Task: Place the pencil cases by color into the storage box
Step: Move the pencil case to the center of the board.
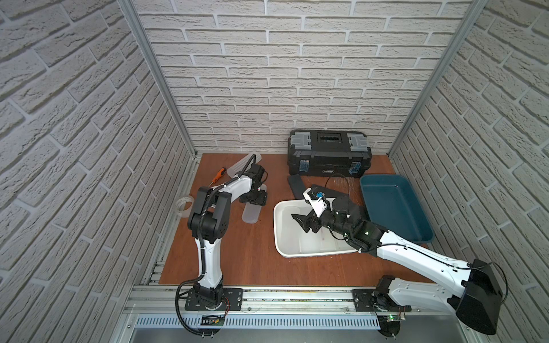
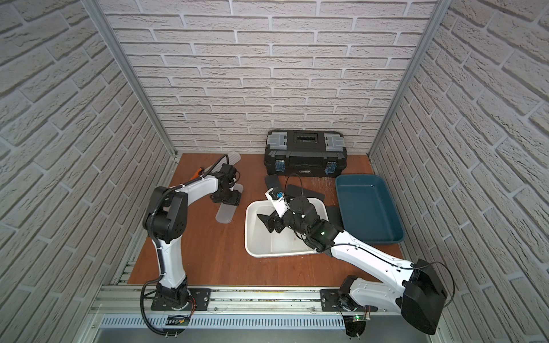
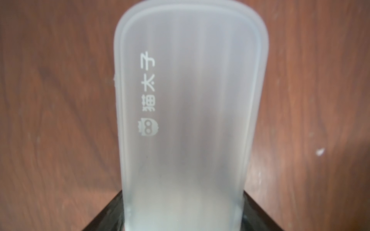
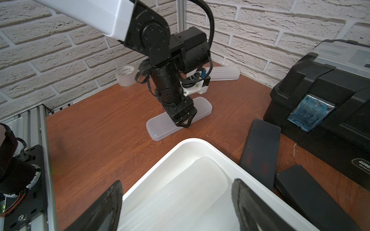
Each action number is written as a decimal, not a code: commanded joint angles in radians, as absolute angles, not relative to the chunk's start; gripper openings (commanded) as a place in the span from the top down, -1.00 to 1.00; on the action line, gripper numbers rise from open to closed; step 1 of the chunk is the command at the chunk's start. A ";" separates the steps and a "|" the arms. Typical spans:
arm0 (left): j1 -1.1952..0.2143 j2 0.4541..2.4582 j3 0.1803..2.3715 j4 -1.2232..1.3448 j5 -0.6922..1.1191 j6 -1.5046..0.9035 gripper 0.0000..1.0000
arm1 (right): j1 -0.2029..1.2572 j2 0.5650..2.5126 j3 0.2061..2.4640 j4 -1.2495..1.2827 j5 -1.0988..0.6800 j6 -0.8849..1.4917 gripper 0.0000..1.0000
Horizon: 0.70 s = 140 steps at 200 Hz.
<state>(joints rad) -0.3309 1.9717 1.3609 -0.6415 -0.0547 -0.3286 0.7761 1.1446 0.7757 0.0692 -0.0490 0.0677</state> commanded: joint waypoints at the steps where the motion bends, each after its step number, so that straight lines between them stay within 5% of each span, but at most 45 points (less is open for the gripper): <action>1: -0.321 1.881 1.218 -0.579 0.015 -0.445 -0.34 | 0.782 1.156 0.799 0.082 -0.042 0.094 -0.70; 36: -0.315 1.734 1.001 -0.391 0.122 -0.601 -0.35 | 0.785 1.163 0.805 0.084 -0.035 0.127 -0.69; 64: -0.320 1.631 0.929 -0.325 0.143 -0.676 -0.57 | 0.798 1.184 0.831 0.055 0.014 0.158 -0.69; 94: -0.346 1.546 0.980 -0.411 0.083 -0.624 -0.97 | 0.830 1.230 0.896 -0.027 0.114 0.218 -0.69; 140: -0.320 1.471 1.094 -0.611 -0.054 -0.486 -0.97 | 0.886 1.323 1.056 -0.219 0.289 0.357 -0.69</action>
